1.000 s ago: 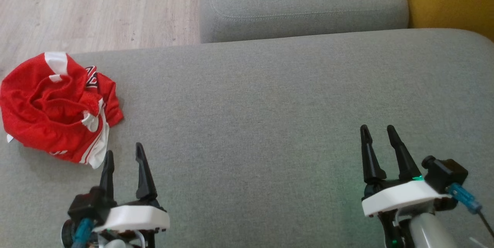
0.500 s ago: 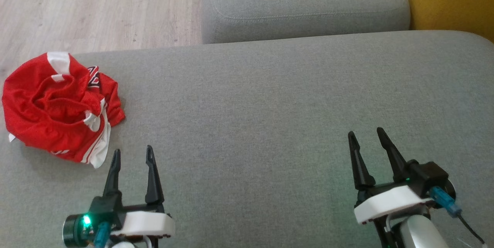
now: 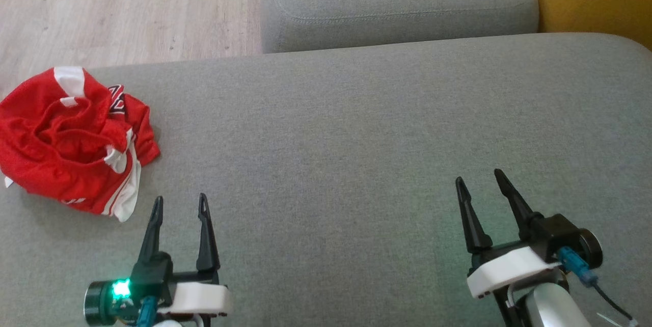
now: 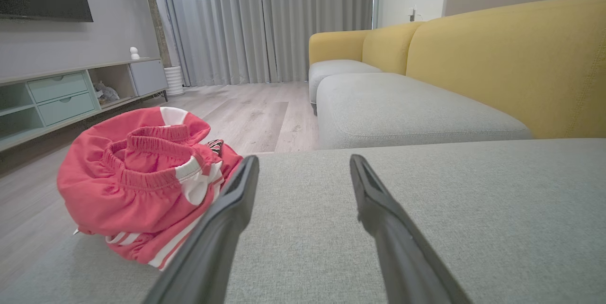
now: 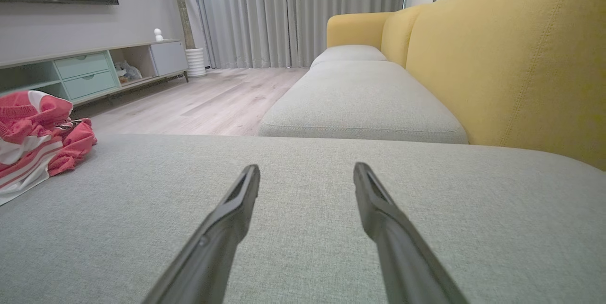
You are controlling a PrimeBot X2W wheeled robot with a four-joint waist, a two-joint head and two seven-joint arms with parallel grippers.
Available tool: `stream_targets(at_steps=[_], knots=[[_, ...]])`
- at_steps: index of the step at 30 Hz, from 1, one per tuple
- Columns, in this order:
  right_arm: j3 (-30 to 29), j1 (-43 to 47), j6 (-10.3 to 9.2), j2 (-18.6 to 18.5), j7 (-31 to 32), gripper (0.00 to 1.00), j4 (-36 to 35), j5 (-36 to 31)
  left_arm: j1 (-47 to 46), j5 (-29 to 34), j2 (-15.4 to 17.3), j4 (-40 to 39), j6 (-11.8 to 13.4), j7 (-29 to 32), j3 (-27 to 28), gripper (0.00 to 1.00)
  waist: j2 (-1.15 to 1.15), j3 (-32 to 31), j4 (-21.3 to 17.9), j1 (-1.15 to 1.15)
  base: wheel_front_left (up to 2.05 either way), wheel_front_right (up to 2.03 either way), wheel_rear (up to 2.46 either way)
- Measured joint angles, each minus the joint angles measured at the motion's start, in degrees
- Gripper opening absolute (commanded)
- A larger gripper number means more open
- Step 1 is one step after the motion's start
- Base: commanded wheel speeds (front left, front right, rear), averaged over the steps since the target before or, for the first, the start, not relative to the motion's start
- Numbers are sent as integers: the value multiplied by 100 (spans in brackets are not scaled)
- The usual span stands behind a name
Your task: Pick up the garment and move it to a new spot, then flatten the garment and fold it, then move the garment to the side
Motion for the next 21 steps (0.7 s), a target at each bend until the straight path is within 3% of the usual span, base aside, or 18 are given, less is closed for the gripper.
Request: stream_targets(at_steps=[13, 21], knots=[[-38, -3, 0, -1, 0, 100, 60, 5, -4, 2, 1, 125, 2, 0, -52, 100, 0, -11, 26, 0, 0, 0, 0], [-83, -4, 0, -4, -14, 100, 60, 2, -4, 34, 2, 154, 16, 0, -63, 100, 0, -10, 500, 0, 0, 0, 0]])
